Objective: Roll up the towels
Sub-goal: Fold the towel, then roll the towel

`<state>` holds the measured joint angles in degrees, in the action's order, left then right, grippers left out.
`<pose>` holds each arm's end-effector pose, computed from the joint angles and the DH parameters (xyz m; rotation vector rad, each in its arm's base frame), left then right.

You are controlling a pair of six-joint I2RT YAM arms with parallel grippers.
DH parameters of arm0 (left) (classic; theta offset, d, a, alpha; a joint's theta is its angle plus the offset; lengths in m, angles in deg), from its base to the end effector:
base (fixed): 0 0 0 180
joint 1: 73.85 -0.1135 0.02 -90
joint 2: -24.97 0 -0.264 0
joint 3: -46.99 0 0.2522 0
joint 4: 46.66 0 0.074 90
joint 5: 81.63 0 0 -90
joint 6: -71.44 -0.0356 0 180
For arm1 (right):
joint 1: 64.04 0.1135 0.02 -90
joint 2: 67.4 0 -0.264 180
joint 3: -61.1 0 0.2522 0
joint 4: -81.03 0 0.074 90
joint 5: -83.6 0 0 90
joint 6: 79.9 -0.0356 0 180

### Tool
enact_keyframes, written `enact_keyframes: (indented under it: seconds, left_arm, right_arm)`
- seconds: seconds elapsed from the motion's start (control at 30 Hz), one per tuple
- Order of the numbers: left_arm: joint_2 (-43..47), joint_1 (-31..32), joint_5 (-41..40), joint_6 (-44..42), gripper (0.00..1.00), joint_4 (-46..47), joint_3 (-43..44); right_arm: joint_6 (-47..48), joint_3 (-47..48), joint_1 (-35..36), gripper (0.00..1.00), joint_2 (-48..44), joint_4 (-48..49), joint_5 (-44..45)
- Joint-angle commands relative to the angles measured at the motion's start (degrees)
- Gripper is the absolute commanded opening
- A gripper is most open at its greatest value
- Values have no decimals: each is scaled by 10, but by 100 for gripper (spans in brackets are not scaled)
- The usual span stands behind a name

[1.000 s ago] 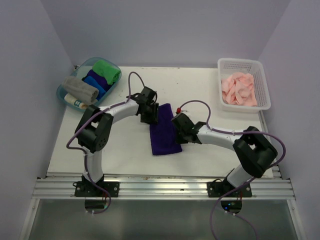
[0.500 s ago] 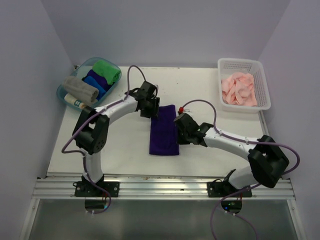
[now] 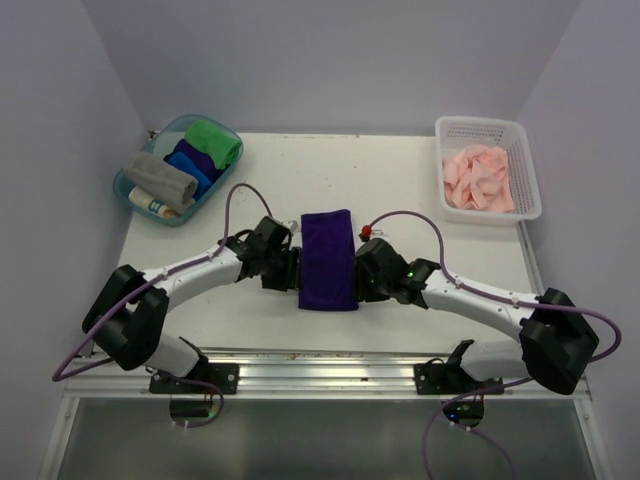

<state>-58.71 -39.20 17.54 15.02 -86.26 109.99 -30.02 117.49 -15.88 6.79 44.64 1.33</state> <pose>0.2279 -0.1644 0.1920 0.0839 2.7394 -0.5897 0.1718 0.1847 0.2018 -0.1240 2.5630 0.4528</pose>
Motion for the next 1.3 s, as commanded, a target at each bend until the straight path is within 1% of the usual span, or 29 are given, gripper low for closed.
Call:
enact_keyframes:
  seconds: [0.0, 0.17, 0.3, 0.47, 0.57, 0.63, 0.7, 0.73, 0.83, 0.87, 0.97, 1.03, 1.17, 1.23, 1.27]
  left_arm:
    - [2, 34, 37, 53, 51, 76, -37]
    - [-1, 51, 44, 71, 49, 107, -67]
    - [-16, 52, 39, 68, 45, 105, -77]
    - [-26, 54, 42, 68, 43, 113, -88]
    - [-19, 53, 38, 68, 46, 106, -92]
    - [-11, 53, 32, 65, 55, 99, -93]
    - [-6, 53, 30, 62, 59, 97, -96]
    - [-6, 53, 30, 62, 59, 95, -98]
    - [-10, 53, 37, 65, 46, 99, -108]
    - [-9, 53, 44, 67, 45, 102, -112]
    - [-6, 55, 52, 69, 45, 111, -124]
    - [-6, 55, 53, 69, 47, 108, -125]
    - [1, 57, 62, 71, 58, 110, -127]
    - [8, 58, 60, 72, 59, 106, -128]
    - [10, 58, 58, 72, 55, 105, -128]
  right_arm:
    - [-13, -18, 2, 43, -5, 16, -19]
    - [-13, -26, 4, 42, 19, 43, -49]
    - [-15, -33, 4, 41, 21, 51, -50]
    - [-10, -33, 5, 38, 32, 54, -52]
    - [-12, -37, 5, 38, 38, 62, -57]
    - [-14, -39, 5, 37, 44, 66, -59]
    - [-15, -41, 6, 37, 53, 69, -61]
    - [-15, -41, 6, 37, 55, 72, -61]
    - [-14, -41, 7, 35, 69, 76, -63]
    - [-15, -41, 7, 34, 72, 76, -63]
    - [-15, -44, 8, 33, 76, 80, -62]
    - [-16, -46, 7, 31, 77, 80, -61]
    - [-17, -46, 7, 29, 76, 80, -59]
    - [-19, -48, 7, 27, 75, 80, -56]
    - [-20, -48, 7, 27, 74, 80, -56]
